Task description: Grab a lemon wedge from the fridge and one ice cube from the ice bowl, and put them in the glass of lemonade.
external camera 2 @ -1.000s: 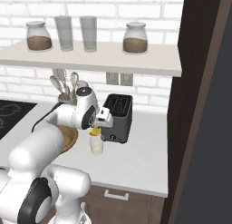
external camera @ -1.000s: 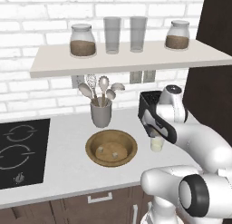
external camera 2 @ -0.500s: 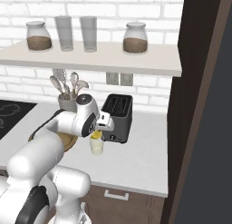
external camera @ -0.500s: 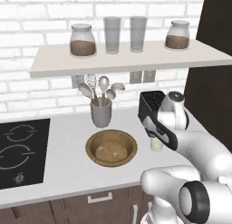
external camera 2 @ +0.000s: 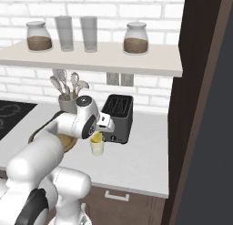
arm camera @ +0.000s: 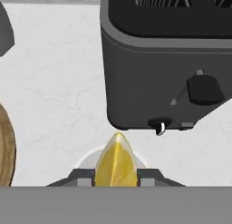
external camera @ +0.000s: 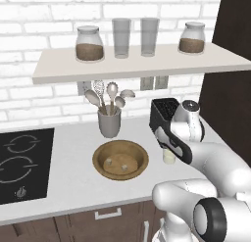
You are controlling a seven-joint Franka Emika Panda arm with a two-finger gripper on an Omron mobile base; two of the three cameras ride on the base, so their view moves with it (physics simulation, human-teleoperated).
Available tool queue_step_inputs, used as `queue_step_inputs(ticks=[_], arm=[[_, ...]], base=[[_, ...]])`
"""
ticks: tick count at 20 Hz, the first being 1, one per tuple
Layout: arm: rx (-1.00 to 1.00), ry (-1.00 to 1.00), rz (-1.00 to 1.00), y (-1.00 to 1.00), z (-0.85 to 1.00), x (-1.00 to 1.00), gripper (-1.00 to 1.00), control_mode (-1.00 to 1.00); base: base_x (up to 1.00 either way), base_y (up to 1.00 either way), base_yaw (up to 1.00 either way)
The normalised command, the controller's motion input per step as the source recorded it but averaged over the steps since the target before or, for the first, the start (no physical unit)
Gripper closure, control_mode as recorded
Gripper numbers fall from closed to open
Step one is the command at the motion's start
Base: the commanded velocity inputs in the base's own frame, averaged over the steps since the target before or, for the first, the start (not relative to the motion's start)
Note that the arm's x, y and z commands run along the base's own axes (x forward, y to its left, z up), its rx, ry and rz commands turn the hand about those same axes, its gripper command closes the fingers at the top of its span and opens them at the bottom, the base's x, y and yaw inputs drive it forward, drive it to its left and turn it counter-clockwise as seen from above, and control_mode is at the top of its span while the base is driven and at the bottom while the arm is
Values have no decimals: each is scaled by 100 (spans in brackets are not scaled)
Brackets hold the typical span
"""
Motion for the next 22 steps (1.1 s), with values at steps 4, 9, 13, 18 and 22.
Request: queue_step_inputs(ticks=[4,9,13,18,22], arm=[[0,0,0,0,0,0,-100,-100],[0,-1,0,0,1,-2,-100,-100],[7,-5,2,0,26,-15,-100,-100],[12,-1,0,-2,40,-13,-100,-100],[11,-1,5,-6,34,-40,-100,-100]], base=[[0,0,0],[0,0,0],[0,0,0],[0,0,0],[0,0,0]])
